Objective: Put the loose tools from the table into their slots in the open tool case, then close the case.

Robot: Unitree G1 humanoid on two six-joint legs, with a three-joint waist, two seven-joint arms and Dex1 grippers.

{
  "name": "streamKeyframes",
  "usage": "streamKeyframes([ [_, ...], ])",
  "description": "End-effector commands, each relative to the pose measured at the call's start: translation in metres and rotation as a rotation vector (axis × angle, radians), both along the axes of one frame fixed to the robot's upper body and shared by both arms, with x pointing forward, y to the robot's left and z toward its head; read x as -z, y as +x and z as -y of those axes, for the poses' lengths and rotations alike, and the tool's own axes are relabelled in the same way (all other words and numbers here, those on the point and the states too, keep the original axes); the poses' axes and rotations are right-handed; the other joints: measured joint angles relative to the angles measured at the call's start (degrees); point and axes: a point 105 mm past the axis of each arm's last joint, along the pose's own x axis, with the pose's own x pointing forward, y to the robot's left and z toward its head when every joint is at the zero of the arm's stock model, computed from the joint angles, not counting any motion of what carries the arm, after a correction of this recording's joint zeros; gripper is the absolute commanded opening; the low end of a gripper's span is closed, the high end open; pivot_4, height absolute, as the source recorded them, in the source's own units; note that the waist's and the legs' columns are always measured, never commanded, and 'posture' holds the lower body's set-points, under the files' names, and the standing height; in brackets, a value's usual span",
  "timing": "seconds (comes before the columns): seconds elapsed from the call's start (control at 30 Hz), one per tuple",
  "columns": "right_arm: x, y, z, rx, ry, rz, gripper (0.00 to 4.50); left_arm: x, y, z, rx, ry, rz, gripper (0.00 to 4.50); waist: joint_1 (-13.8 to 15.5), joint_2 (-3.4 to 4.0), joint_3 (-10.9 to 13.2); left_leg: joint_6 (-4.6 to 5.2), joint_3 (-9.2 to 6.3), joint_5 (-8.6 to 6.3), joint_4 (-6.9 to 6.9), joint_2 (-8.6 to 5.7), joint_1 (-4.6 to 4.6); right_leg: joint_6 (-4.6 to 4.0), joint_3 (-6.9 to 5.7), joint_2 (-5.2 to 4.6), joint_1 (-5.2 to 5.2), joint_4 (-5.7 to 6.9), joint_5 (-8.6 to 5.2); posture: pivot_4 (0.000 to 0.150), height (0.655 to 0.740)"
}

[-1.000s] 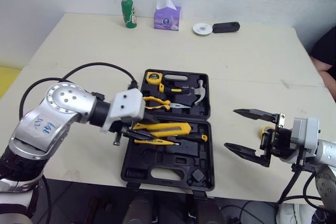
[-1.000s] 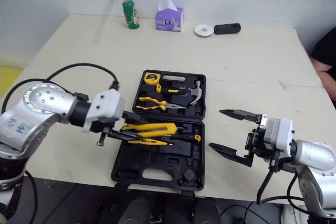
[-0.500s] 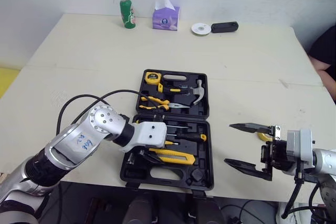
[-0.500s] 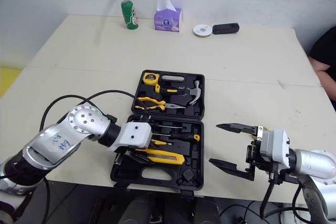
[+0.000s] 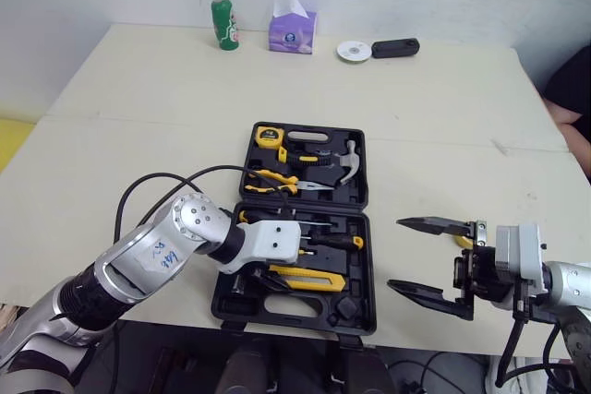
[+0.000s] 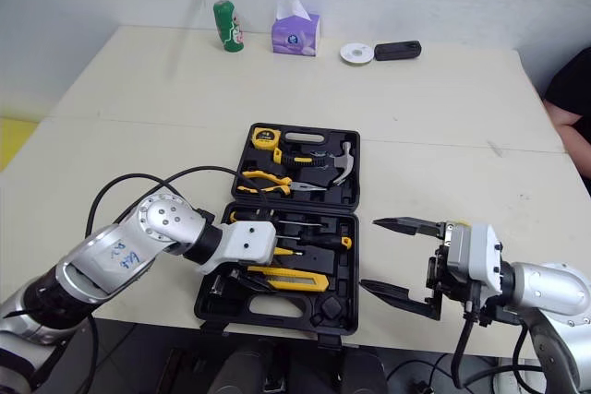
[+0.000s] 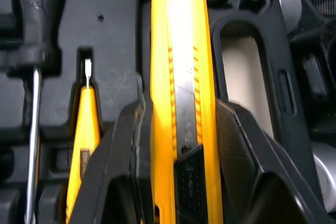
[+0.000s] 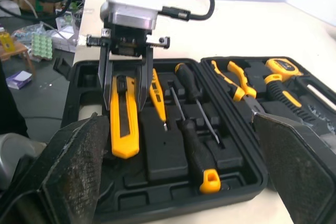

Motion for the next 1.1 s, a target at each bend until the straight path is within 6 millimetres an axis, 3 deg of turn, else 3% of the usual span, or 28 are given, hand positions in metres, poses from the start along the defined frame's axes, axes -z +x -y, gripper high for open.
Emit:
streamKeyframes([
  [0.03, -0.013, -0.003, -0.004, -0.017, -0.007, 0.042, 4.50, 0.006, -0.004, 0.002, 0.001, 0.007, -0.001, 1.24, 0.01, 0.00, 0.00, 0.00, -0.01, 0.00, 0.00, 0.00, 0.00, 0.00, 0.00, 0.00, 0.01, -0.01, 0.00, 0.150, 0.7400],
  [0.33, -0.016, 0.000, -0.006, -0.015, -0.007, 0.041, 4.50, 0.009, -0.006, -0.002, -0.007, 0.002, -0.024, 1.24, -0.04, 0.00, -0.01, 0.00, -0.02, 0.00, 0.00, 0.00, 0.03, 0.00, -0.02, 0.00, 0.03, 0.00, 0.00, 0.150, 0.7400],
  [0.4, -0.016, 0.001, -0.006, -0.016, -0.006, 0.044, 4.50, 0.010, -0.006, -0.002, -0.006, -0.002, -0.028, 2.27, -0.04, 0.00, -0.01, 0.00, -0.01, 0.00, 0.00, 0.00, 0.03, 0.00, -0.02, 0.00, 0.03, 0.00, 0.00, 0.150, 0.7400],
  [0.53, -0.017, 0.003, -0.007, -0.015, -0.007, 0.047, 4.50, 0.008, 0.001, 0.003, -0.015, -0.040, 0.024, 3.97, 0.00, 0.00, -0.01, 0.00, -0.02, 0.00, -0.01, 0.00, 0.03, 0.00, -0.02, 0.00, 0.03, 0.00, 0.00, 0.150, 0.7400],
  [0.57, -0.019, 0.003, -0.008, -0.013, -0.001, 0.054, 4.50, 0.006, 0.002, 0.003, -0.009, -0.056, 0.028, 4.22, 0.01, 0.00, -0.01, 0.00, -0.02, 0.00, -0.01, 0.00, 0.03, 0.00, -0.02, 0.00, 0.04, -0.01, 0.00, 0.150, 0.7400],
  [0.83, -0.019, 0.011, -0.003, 0.017, 0.003, 0.071, 4.50, -0.013, 0.003, 0.004, 0.066, -0.178, 0.014, 4.22, -0.03, 0.00, -0.01, 0.01, -0.02, 0.00, 0.03, 0.00, 0.01, 0.00, -0.05, 0.00, 0.03, 0.00, 0.00, 0.150, 0.7400],
  [1.1, -0.011, -0.003, 0.011, 0.011, -0.036, 0.045, 4.50, -0.035, 0.001, 0.003, 0.207, -0.444, 0.092, 4.22, 0.03, 0.01, -0.01, 0.01, -0.04, 0.00, 0.11, 0.01, -0.02, 0.00, -0.10, -0.02, 0.04, 0.00, 0.00, 0.150, 0.7400],
])
